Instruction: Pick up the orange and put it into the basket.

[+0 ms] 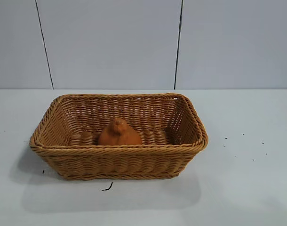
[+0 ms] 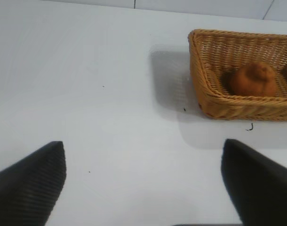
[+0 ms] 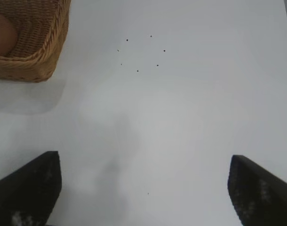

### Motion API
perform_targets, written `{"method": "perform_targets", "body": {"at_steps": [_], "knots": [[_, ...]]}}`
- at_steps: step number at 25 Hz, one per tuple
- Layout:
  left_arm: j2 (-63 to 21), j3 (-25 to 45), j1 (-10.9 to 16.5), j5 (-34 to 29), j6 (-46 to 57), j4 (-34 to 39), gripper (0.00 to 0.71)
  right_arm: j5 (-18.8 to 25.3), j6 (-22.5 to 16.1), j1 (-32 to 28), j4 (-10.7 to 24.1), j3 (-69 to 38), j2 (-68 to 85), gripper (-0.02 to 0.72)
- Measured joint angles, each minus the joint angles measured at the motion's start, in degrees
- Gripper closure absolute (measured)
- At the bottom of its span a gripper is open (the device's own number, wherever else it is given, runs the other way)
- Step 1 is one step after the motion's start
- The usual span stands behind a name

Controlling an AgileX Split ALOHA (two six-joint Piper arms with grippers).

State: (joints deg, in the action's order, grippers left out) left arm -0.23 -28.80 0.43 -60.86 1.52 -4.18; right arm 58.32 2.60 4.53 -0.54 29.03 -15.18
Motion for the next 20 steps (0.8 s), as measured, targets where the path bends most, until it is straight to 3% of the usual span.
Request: {"method": "perform_targets", "body": {"at_steps": [9,20], "knots": [[0.0,0.0,0.0,0.0,0.0,-0.1,0.063,-0.1,0.1,-4.2,-0.1,0.0,1.6,0.008],[0.0,0.0,0.0,0.0,0.0,-0.1,0.063,0.5,0.1,-4.4,-0.1,-0.1,15.4,0.008]]}}
